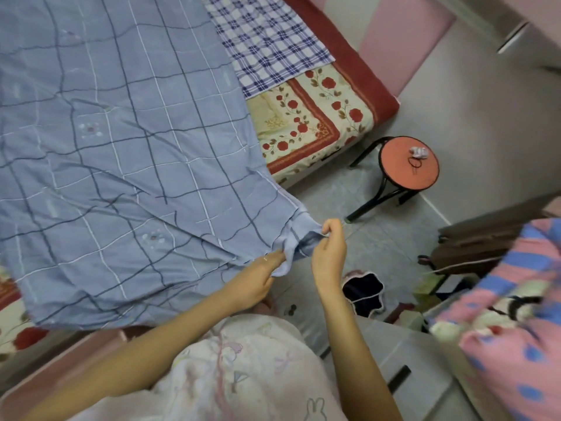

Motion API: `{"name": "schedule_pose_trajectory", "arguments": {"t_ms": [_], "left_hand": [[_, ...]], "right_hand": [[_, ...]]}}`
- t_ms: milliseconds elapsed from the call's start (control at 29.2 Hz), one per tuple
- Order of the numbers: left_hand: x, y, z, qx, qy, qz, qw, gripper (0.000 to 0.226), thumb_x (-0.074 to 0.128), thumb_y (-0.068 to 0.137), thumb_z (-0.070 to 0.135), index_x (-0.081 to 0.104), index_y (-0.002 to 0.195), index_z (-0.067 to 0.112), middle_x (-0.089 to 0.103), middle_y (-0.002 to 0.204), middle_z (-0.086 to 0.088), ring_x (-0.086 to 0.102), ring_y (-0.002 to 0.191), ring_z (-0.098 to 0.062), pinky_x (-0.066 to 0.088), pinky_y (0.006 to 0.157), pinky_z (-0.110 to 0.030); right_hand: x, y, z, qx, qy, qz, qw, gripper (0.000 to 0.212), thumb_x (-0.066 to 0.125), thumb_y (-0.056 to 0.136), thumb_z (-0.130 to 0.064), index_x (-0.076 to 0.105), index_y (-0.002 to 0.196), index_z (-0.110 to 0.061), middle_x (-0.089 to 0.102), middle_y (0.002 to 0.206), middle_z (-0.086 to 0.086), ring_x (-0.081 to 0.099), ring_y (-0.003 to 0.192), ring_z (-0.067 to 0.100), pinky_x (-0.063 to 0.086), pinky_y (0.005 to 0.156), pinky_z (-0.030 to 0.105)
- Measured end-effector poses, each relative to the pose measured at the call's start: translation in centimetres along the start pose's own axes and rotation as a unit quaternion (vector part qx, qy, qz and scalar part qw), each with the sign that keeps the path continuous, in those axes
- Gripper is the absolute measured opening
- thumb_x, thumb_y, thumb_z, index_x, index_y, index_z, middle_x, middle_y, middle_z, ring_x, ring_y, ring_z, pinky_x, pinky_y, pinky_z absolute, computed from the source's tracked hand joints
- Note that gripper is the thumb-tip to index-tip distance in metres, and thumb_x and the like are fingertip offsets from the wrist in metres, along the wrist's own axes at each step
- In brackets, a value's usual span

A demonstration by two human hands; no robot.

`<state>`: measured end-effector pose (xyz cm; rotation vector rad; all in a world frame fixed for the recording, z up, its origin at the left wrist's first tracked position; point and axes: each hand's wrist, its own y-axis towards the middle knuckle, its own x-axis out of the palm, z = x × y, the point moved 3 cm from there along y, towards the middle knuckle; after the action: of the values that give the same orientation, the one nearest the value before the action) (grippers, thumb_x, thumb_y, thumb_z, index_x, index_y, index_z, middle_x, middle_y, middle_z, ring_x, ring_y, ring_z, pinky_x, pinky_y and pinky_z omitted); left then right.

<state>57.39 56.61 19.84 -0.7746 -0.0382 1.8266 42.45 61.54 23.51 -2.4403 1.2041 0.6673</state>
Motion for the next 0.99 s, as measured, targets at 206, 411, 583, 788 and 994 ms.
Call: {"name": "schedule_pose_trajectory", "arguments": {"t_ms": [206,411,583,788,994], "left_hand": [[1.1,-0.3,0.1,0.030,0.050,0.053,0.997,0.061,0.022,0.077,0.010,0.053,0.129,0.006,0.044,0.137,-0.011,0.046,0.123,-0.025,0.031,0.102,-0.022],[1.5,0.3,-0.4,-0.001,0.050,0.049,0.998,0.053,0.028,0.075,0.008,0.058,0.118,0.000,0.047,0.131,-0.014,0.049,0.118,-0.029,0.033,0.096,-0.020],[0.6,-0.9,0.0,0.052,0.052,0.139,0.988,0.053,0.027,0.075,0.005,0.059,0.118,0.014,0.050,0.120,-0.006,0.051,0.107,-0.021,0.042,0.089,-0.027],[1.0,-1.1,0.5,0.079,0.200,0.149,0.965,0.045,0.036,0.077,0.008,0.058,0.115,0.019,0.050,0.082,-0.009,0.054,0.066,-0.025,0.039,0.048,-0.025],[3.4,0.6,0.0,-0.026,0.260,0.020,0.965,0.052,0.056,0.079,0.001,0.053,0.128,0.016,0.051,0.113,-0.013,0.054,0.103,-0.032,0.042,0.067,-0.034]], "right_hand": [[0.4,0.7,4.3,0.179,0.188,-0.012,0.966,0.019,0.036,0.086,0.003,0.044,0.082,-0.015,0.041,0.082,0.004,0.041,0.075,0.013,0.038,0.065,0.016],[0.3,0.4,4.3,0.115,0.072,-0.219,0.966,0.024,0.046,0.082,0.014,0.040,0.081,-0.010,0.036,0.071,-0.002,0.035,0.064,0.008,0.034,0.054,0.010],[-1.8,-0.2,2.1,-0.100,-0.025,-0.074,0.992,0.025,0.048,0.070,0.010,0.038,0.068,-0.013,0.036,0.067,0.003,0.027,0.061,0.008,0.023,0.052,0.020],[-4.9,2.1,5.7,0.029,-0.010,0.066,0.997,0.045,0.033,0.067,0.020,0.053,0.082,-0.018,0.045,0.067,-0.007,0.040,0.060,0.011,0.030,0.053,0.025],[-5.6,3.0,6.0,0.004,-0.075,-0.003,0.997,0.042,0.036,0.068,0.021,0.054,0.085,-0.014,0.051,0.086,0.001,0.046,0.079,0.013,0.029,0.052,0.015]]}}
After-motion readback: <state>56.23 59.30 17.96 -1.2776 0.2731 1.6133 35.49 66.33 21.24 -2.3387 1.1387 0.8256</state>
